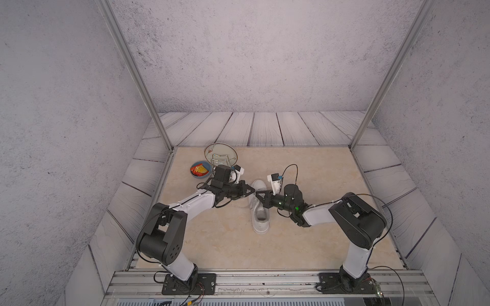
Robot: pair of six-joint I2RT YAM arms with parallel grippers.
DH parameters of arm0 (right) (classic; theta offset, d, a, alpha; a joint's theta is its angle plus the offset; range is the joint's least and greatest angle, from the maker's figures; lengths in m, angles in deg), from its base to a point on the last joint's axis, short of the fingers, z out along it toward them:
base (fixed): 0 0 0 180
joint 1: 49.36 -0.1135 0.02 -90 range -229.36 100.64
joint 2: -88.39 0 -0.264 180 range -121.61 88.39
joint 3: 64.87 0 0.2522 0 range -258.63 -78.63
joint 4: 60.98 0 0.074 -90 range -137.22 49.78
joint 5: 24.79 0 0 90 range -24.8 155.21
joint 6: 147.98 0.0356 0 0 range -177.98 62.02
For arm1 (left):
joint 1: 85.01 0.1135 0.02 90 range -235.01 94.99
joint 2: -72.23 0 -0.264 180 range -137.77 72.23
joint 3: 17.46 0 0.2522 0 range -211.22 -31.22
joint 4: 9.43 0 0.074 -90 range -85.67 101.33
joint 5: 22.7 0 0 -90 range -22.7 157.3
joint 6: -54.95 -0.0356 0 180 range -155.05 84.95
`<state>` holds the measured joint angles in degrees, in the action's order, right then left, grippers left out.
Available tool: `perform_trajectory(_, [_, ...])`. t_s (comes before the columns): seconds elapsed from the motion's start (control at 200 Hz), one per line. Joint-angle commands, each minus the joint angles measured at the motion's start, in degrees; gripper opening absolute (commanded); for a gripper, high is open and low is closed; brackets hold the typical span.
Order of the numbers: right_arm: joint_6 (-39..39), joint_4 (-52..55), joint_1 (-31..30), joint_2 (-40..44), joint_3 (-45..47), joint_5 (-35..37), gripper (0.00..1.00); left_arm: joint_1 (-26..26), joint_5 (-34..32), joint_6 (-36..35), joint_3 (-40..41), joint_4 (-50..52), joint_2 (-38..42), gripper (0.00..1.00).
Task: Tie the shoes
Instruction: Cross the shoelace with the shoelace.
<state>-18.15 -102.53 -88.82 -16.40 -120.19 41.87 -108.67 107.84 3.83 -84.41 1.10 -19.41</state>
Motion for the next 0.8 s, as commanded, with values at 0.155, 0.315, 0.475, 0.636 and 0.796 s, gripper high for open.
perform_trajectory(0.155, [-3.1,0.2,-0.3,3.0,2.8,2.5,0.21,-0.2,0.9,-1.0,-0.3,1.3,2.7,0.00])
perform_trajectory(0.315, [-5.5,3.1,-0.3,6.3,4.0,3.6,0.33,-0.2,0.3,-0.9,-0.2,1.2,2.8,0.00])
perform_trajectory(0.475, [-8.9,7.8,-0.3,10.8,5.1,5.1,0.38,-0.2,-0.9,0.5,-0.5,0.9,3.1,0.00])
perform_trajectory(0.636, [-12.9,14.7,-0.3,16.3,6.1,7.4,0.45,-0.3,-2.2,2.7,-1.1,1.4,3.7,0.00])
perform_trajectory(0.796, [-15.6,20.4,-0.3,19.9,5.4,8.2,0.52,-0.5,-2.4,3.4,-1.2,1.6,3.8,0.00])
